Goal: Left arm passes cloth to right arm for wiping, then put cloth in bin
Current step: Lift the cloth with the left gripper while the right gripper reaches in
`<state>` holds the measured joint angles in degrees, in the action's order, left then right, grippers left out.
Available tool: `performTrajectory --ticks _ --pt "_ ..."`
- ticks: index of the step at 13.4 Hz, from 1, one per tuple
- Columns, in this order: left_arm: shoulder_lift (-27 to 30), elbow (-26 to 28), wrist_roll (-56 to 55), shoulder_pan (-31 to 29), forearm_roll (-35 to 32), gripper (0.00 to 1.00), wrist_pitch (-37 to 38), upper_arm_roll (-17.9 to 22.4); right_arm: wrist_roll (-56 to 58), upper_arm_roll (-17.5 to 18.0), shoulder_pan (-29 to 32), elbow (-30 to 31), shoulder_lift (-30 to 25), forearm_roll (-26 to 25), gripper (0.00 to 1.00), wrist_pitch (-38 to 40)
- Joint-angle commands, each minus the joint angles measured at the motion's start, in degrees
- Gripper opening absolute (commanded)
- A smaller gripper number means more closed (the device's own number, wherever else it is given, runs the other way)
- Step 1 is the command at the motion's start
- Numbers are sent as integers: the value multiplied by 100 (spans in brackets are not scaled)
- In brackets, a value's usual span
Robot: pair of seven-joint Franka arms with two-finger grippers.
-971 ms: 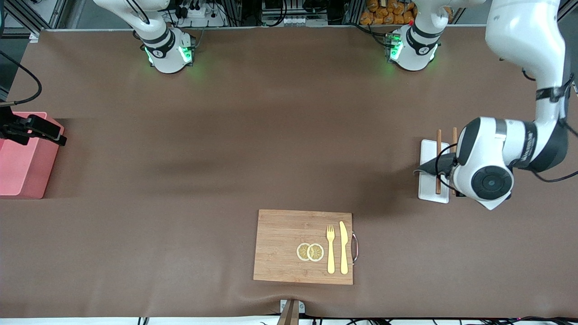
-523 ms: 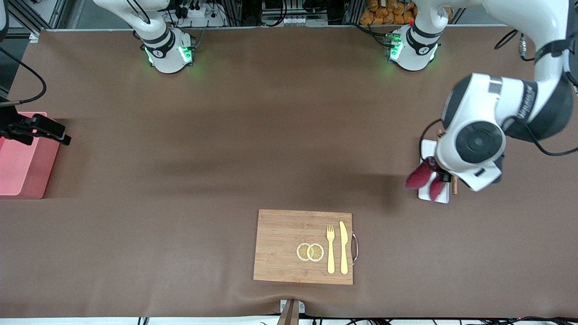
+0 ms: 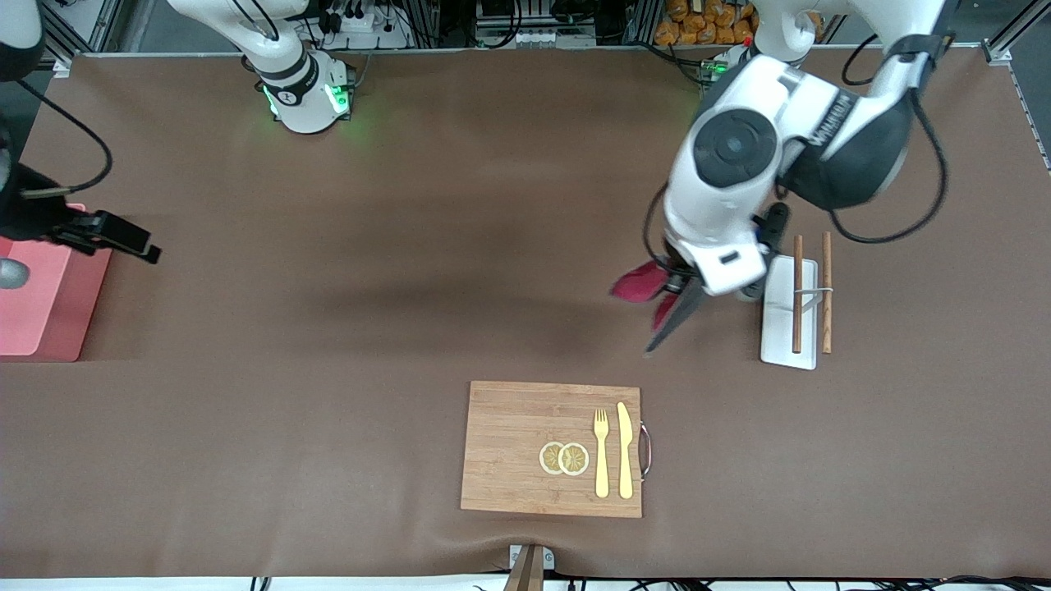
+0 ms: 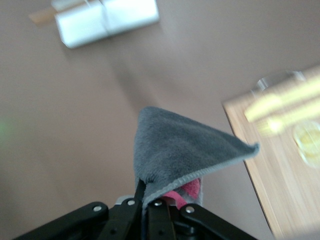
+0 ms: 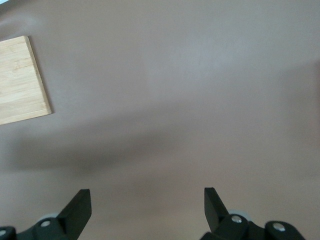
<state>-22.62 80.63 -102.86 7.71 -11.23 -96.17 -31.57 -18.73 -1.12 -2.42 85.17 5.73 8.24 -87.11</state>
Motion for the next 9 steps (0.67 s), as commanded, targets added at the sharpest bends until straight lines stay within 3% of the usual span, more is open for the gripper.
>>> performTrajectory --ticks 1,3,6,9 --pt "-49 -126 -32 -50 331 0 -620 -384 -1566 -20 -223 -26 173 667 100 386" --pt "-49 -126 -41 -50 568 0 -1156 -577 -2648 -20 -311 -26 410 1370 100 440" --pt "-23 -126 -32 -59 964 0 -1904 -744 -3845 -20 -627 -44 735 1959 100 423" --pt "-23 -126 -67 -59 1184 0 -2607 -999 -4427 -20 -628 -53 1148 3259 100 186"
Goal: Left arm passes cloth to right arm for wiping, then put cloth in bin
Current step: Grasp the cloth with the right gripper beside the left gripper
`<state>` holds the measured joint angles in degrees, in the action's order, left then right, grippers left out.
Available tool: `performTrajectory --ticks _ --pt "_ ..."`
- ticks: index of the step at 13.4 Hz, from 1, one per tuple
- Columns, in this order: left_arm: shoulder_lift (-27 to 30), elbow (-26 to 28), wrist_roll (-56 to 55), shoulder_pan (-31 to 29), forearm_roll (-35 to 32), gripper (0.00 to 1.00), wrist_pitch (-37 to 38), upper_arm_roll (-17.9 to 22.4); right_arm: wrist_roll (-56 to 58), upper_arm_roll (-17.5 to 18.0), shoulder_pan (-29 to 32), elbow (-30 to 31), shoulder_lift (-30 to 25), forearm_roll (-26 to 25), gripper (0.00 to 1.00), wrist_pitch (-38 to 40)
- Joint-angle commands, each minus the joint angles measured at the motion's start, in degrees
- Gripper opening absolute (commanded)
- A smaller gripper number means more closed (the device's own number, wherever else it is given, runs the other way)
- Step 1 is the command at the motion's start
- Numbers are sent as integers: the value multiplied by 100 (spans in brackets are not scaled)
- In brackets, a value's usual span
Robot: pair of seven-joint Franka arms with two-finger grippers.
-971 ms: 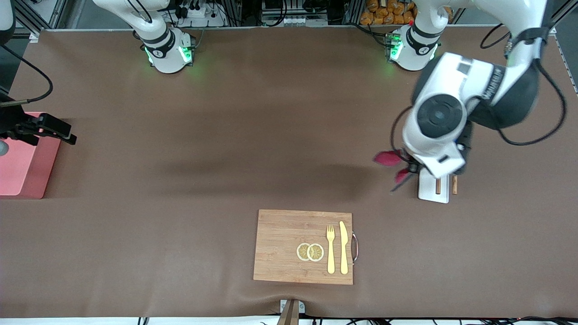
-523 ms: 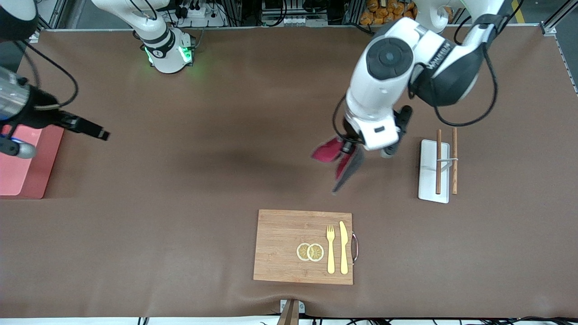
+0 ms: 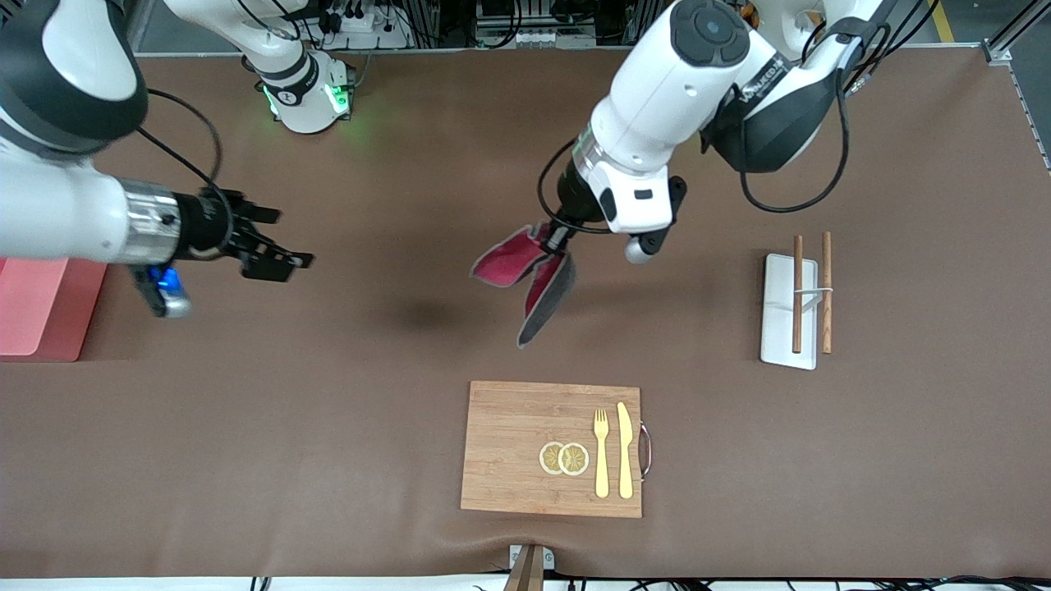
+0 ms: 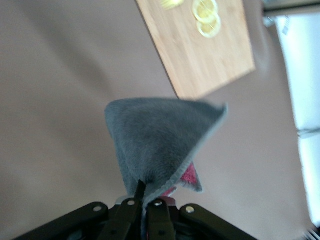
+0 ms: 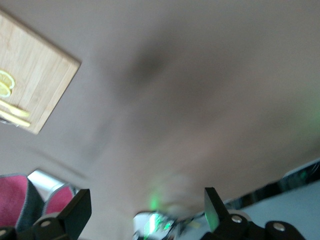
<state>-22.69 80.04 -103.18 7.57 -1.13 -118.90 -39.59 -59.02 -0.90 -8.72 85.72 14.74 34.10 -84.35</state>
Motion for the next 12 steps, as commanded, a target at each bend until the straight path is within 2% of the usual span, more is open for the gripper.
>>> performTrajectory --ticks 1,3,8,12 --pt "-33 -59 -114 -28 175 0 -588 -259 -644 -42 -33 -117 345 946 100 -212" --pt "-51 -50 -333 94 175 0 -870 -295 -1179 -42 -339 -125 363 1177 100 -537" --pt "-147 -41 -686 341 148 0 -1758 -286 -2437 -42 -1114 -143 363 1239 100 -1451" --pt "-218 -32 -703 438 122 0 -1988 -268 -2728 -24 -1272 -143 337 1432 100 -1452"
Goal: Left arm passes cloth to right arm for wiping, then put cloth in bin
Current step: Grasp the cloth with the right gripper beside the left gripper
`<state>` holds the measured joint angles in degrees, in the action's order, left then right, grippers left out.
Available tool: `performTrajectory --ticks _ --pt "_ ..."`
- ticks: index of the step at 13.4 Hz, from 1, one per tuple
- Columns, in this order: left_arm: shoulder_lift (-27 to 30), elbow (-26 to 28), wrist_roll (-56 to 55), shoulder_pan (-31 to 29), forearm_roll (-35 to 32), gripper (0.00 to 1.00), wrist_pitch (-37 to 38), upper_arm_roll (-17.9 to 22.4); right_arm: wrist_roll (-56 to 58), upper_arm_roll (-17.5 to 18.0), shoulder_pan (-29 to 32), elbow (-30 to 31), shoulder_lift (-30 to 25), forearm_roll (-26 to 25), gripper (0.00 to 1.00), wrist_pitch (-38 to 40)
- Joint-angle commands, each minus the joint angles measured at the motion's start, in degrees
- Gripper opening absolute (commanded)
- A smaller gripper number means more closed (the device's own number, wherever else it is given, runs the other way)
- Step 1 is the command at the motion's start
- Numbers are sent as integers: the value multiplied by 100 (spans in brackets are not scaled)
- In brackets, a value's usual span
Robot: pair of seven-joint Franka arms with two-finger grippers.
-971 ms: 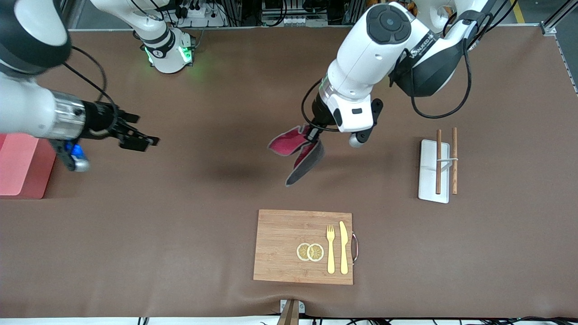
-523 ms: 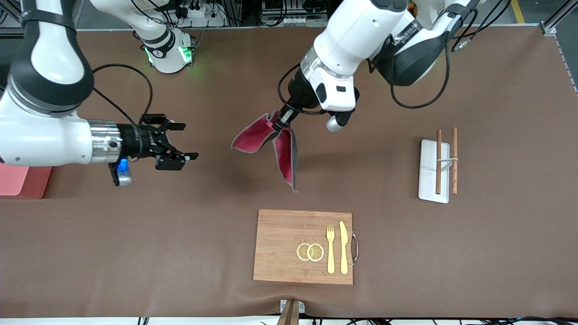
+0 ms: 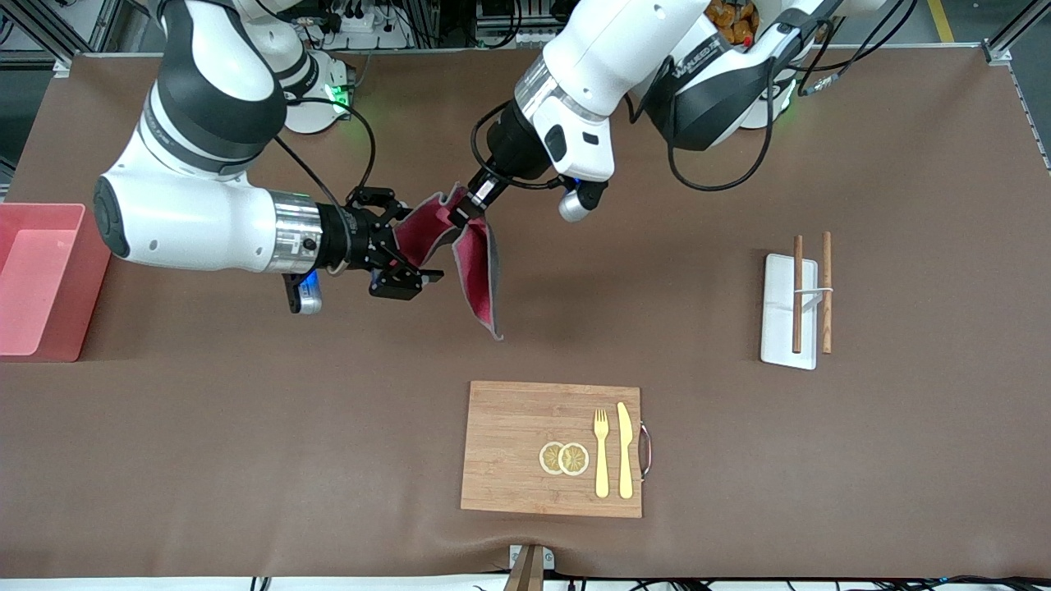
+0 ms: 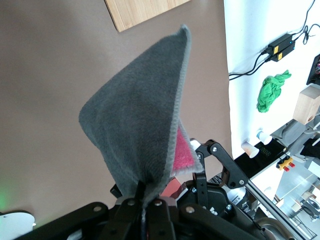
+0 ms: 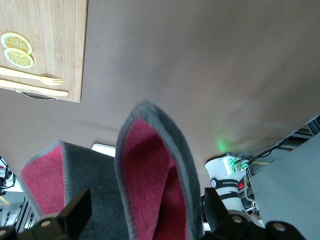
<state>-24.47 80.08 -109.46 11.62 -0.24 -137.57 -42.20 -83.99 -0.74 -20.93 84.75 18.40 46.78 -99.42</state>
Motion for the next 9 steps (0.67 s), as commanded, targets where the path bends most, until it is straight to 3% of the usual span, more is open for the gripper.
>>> performTrajectory --ticks 1,2,4,5,6,9 --pt "-40 -36 -76 33 33 0 -121 -8 -249 -40 -86 -38 -21 165 100 55" --pt "-40 -36 -67 25 33 0 -121 -8 -232 -23 -87 -38 -21 191 83 55" --pt "-32 -36 -67 24 33 0 -121 -8 -241 -31 -87 -38 -21 366 28 63" --pt "-23 -36 -67 24 24 0 -121 -8 -223 -23 -87 -38 -21 367 7 64" --pt "-23 -36 -67 16 33 0 -121 -8 -197 -22 -95 -38 -21 367 0 55" --pt "-5 -27 -67 -28 24 0 -121 -8 -153 -31 -87 -38 -21 349 0 63"
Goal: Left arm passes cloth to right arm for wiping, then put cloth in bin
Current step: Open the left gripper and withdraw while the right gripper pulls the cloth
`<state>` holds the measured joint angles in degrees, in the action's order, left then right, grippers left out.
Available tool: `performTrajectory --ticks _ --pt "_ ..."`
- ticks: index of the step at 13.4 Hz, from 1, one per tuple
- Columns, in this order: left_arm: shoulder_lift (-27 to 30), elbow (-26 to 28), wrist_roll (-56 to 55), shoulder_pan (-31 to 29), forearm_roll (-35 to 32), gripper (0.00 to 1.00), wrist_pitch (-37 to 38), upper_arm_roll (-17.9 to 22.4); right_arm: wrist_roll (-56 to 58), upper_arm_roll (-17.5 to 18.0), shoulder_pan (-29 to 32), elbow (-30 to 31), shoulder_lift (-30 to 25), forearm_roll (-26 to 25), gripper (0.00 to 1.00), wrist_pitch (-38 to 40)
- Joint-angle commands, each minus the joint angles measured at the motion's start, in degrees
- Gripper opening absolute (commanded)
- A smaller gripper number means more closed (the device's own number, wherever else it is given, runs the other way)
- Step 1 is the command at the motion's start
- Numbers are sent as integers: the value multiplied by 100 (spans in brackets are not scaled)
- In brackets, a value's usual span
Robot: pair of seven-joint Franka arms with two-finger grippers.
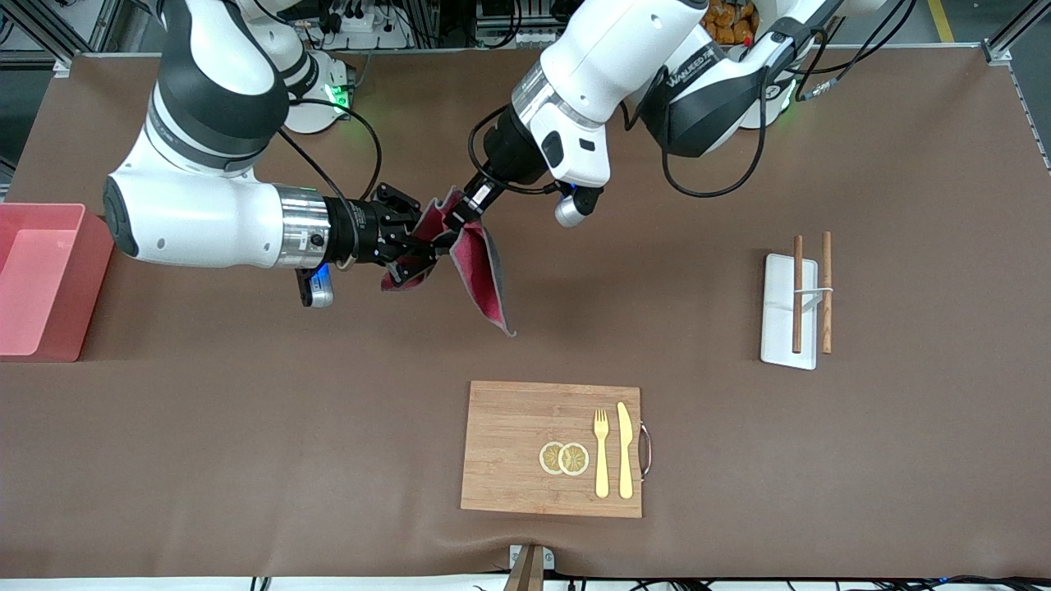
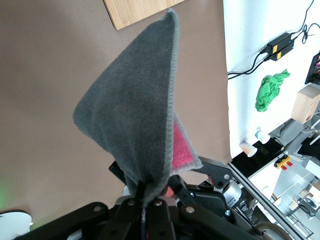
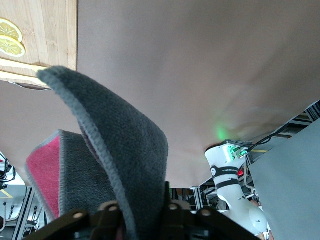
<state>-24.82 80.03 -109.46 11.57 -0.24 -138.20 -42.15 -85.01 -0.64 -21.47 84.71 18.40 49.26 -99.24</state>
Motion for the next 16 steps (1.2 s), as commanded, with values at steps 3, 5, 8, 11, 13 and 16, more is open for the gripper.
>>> performTrajectory --ticks 3,5,8,11,13,16 --pt "30 -5 -67 -40 24 0 -58 -12 -77 -51 -24 -42 -21 40 0 45" --pt "48 -14 -76 -75 68 1 -58 -4 176 -51 -51 -42 -21 -283 0 1" --pt "83 -22 -76 -84 33 100 -23 5 1140 -51 -16 -42 -30 -461 0 36" --pt "162 -14 -76 -146 33 100 117 14 1926 -51 -68 10 23 -907 0 -25" --pt "197 -5 -76 -225 24 100 249 14 2214 -51 -95 28 207 -1224 0 -78" --pt "241 4 -24 -628 -28 100 503 14 2866 -59 -112 343 628 -1820 0 -445"
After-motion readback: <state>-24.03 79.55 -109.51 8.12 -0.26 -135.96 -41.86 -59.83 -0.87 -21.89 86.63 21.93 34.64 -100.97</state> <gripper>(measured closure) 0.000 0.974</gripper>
